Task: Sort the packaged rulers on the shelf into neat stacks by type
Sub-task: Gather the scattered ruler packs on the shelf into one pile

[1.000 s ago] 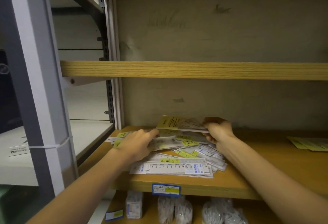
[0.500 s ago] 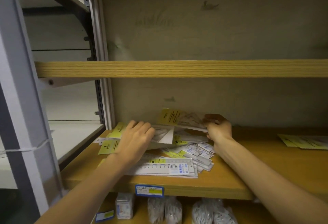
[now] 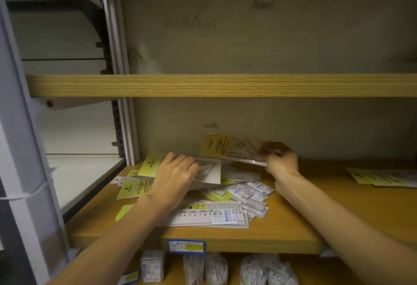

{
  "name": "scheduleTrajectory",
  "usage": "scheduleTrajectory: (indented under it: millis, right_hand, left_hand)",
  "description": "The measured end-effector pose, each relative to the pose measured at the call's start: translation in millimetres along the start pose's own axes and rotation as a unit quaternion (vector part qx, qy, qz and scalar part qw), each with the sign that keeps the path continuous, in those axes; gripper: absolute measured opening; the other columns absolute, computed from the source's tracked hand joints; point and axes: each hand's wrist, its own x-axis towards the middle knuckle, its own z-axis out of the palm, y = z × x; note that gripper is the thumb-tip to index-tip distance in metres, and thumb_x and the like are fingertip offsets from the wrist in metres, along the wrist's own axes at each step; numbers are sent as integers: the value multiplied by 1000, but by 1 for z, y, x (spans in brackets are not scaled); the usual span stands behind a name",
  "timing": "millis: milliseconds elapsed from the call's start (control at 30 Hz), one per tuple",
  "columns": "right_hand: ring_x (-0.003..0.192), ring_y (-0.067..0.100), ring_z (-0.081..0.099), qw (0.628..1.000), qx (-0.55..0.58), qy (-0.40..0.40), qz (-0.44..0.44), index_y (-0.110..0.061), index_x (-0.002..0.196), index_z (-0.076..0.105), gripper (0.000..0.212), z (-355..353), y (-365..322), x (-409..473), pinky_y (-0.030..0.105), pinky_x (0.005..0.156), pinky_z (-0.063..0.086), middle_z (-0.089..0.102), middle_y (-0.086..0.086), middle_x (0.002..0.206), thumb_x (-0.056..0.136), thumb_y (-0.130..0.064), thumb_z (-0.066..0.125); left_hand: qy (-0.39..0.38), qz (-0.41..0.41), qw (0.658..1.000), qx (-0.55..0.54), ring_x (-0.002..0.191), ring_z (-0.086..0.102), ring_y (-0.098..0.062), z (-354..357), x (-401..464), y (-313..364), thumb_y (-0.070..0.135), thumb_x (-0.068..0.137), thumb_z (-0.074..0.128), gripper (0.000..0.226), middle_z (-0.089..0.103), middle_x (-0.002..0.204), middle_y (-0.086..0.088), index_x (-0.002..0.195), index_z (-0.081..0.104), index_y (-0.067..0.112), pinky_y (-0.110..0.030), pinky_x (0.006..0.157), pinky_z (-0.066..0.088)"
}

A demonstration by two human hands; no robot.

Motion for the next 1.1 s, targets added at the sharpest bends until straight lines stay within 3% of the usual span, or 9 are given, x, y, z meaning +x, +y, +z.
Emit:
scheduleTrajectory:
  millis: [233, 467, 600, 733, 833, 967, 1100]
  right_hand:
    - [99, 18, 48, 999, -7, 33, -42, -27, 72, 45, 37, -18, -13, -3, 27, 89, 43, 52, 1, 103, 88, 3, 60]
    - [99, 21, 58, 999, -7, 6, -48, -23, 85, 65, 18, -51, -22, 18, 38, 90, 50, 64, -1, 105, 81, -9, 75]
    - [83, 13, 57, 997, 3, -39, -62, -16, 87, 63, 16, -77, -33, 29, 27, 72, 49, 61, -5, 90, 83, -3, 71]
    - [84, 14, 56, 995, -4, -82, -61, -16, 94, 63, 11, -108, -33, 45, 31, 77, 49, 60, -5, 93, 86, -11, 69]
    - [83, 18, 57, 993, 2, -103, -64, -15, 94, 62, 15, -124, -27, 53, 23, 65, 45, 63, 2, 96, 84, -13, 73]
    - [82, 17, 57, 994, 7, -103, -46, -20, 84, 64, 24, -135, -24, 59, 23, 63, 42, 69, 4, 100, 72, -10, 82]
    - [92, 21, 61, 995, 15, -88, -43, -19, 80, 64, 26, -141, -30, 62, 25, 75, 45, 68, 5, 98, 70, -5, 83]
  left_hand:
    - [7, -33, 999, -2, 58, 57, -26, 15, 6, -2, -3, 54, 78, 29, 59, 64, -3, 63, 57, 14, -34, 67, 34]
    - [-10, -21, 1000, 7, 57, 56, -26, 15, 38, 24, 0, 50, 83, 33, 57, 61, -3, 61, 55, 15, -34, 67, 34]
    - [-17, -26, 999, 26, 56, 56, -27, 14, 56, 51, 6, 54, 75, 23, 57, 60, -3, 59, 55, 15, -34, 65, 32]
    - [-3, -40, 999, 28, 54, 54, -25, 18, 68, 88, 4, 57, 74, 23, 55, 59, -2, 60, 54, 15, -33, 64, 30]
    - [2, -46, 999, 27, 54, 52, -25, 17, 74, 114, 6, 60, 72, 24, 52, 59, -2, 62, 50, 16, -33, 63, 27]
    - [-26, -23, 999, 38, 56, 52, -26, 10, 82, 132, 4, 60, 75, 26, 54, 63, -3, 64, 52, 15, -33, 63, 25]
    - [-56, -32, 997, 31, 56, 53, -24, 7, 94, 137, 7, 50, 89, 39, 56, 63, -1, 63, 53, 16, -32, 63, 26]
